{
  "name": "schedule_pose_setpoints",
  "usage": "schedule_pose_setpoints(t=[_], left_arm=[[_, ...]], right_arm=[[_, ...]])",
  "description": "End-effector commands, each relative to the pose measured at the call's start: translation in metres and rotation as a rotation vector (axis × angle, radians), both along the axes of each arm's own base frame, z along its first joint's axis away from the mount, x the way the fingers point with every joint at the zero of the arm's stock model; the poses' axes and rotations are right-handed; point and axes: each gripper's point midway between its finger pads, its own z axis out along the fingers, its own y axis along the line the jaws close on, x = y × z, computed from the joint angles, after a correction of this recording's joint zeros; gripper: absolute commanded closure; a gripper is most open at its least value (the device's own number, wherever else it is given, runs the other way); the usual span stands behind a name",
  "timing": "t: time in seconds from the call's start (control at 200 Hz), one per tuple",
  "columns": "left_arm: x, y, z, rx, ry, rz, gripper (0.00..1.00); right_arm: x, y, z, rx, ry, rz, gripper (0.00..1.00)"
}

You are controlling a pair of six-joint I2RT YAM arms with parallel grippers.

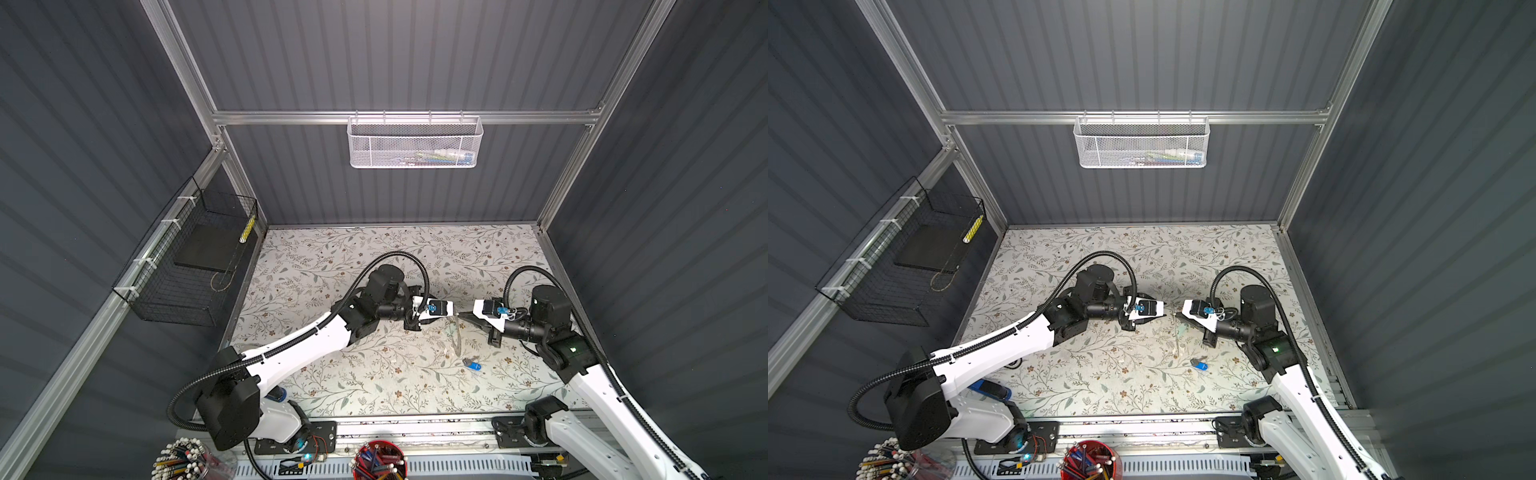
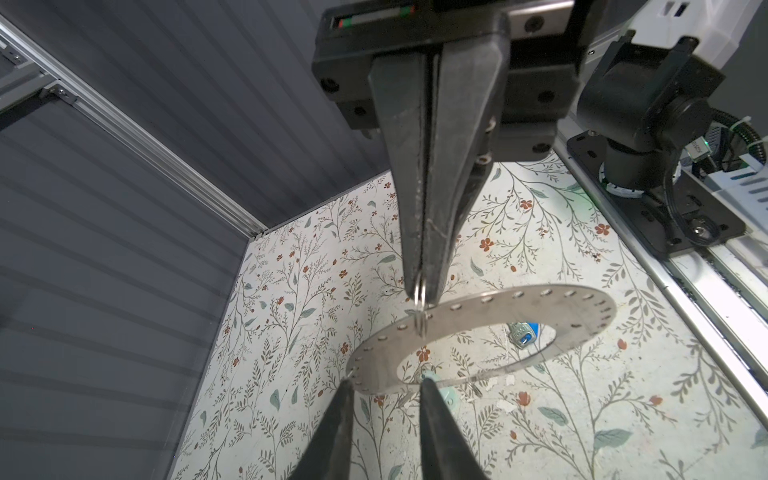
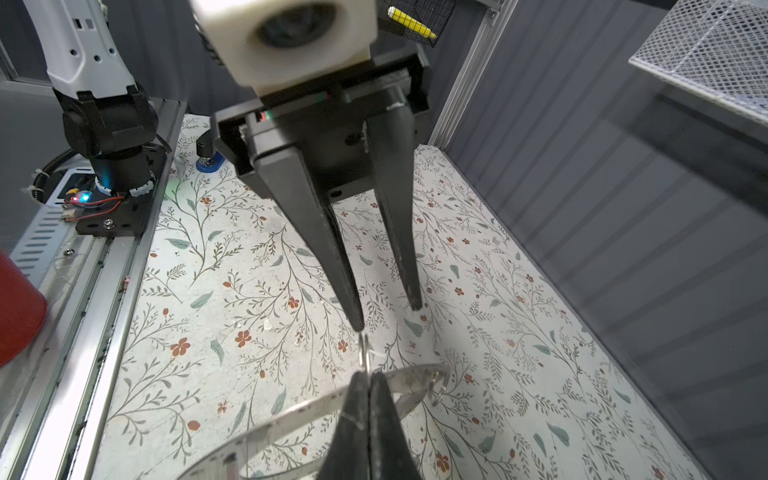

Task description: Put the keys on the keyring

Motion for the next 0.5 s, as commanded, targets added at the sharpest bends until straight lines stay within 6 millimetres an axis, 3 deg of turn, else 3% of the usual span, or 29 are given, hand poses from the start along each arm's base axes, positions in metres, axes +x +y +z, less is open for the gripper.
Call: schedule_pose_setpoints(t=[0.0, 0.495], left_arm=[[-0.005, -0.003, 0.017, -0.018, -0.039, -0.03, 0.72], [-0.022, -0.015, 0.022, -0.036, 0.016, -0.123, 0.76]], right_arm=[[-0.002, 0.0, 0.006, -0.022, -0.044, 0.012, 1.0], [-0.005, 0.002, 0.011, 0.001, -0.107, 0.03, 1.0]])
